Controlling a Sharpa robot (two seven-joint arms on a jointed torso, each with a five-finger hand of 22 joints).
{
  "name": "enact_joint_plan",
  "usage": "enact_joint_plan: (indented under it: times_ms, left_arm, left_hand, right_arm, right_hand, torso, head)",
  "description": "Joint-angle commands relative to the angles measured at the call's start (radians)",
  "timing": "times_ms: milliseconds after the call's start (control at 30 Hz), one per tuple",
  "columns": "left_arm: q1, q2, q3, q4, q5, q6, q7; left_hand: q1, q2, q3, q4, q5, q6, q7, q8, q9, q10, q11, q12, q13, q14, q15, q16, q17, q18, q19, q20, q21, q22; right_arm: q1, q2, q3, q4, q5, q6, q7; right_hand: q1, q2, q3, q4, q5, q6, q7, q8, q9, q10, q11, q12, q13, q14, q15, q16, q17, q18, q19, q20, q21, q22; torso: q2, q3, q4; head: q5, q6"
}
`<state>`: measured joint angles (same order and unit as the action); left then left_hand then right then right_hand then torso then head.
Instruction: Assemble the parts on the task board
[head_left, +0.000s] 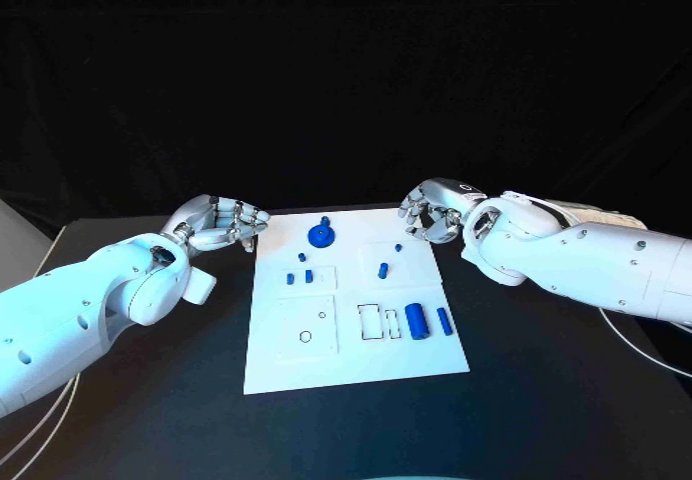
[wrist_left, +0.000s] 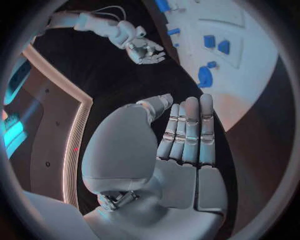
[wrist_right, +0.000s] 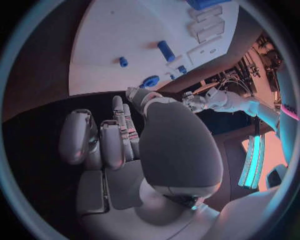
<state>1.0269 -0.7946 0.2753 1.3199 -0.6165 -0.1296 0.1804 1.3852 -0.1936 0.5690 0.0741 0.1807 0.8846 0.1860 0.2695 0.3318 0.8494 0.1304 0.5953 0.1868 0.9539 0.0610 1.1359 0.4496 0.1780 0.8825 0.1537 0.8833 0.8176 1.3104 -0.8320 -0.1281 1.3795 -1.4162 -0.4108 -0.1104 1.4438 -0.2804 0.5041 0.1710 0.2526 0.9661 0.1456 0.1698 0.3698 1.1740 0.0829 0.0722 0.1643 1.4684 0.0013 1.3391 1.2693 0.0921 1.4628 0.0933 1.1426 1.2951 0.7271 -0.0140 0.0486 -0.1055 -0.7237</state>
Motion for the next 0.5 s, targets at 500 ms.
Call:
enact_joint_plan:
  times_ms: [500]
  left_arm:
    - [-0.114,-0.085,0.098,0.189,0.356,0.124,0.092]
  left_hand:
    - [-0.007,-0.006,-0.057,0.020,0.001,0.004,-0.003,-0.002,0.002,0.038,-0.009,0.032,0.003,-0.025,-0.003,-0.033,-0.014,0.006,0.019,0.002,-0.073,-0.053]
  right_arm:
    - [-0.043,0.045,-0.004,-0.028,-0.246,0.115,-0.076]
  right_hand:
    - [-0.020,-0.005,0.005,-0.008,0.014,0.020,-0.013,-0.005,0.003,-0.033,-0.006,-0.003,-0.031,0.042,-0.011,0.006,-0.011,-0.012,0.004,-0.014,0.002,0.008]
  torso:
    - [0.000,0.0006,-0.0019]
  head:
    - [-0.018,0.006]
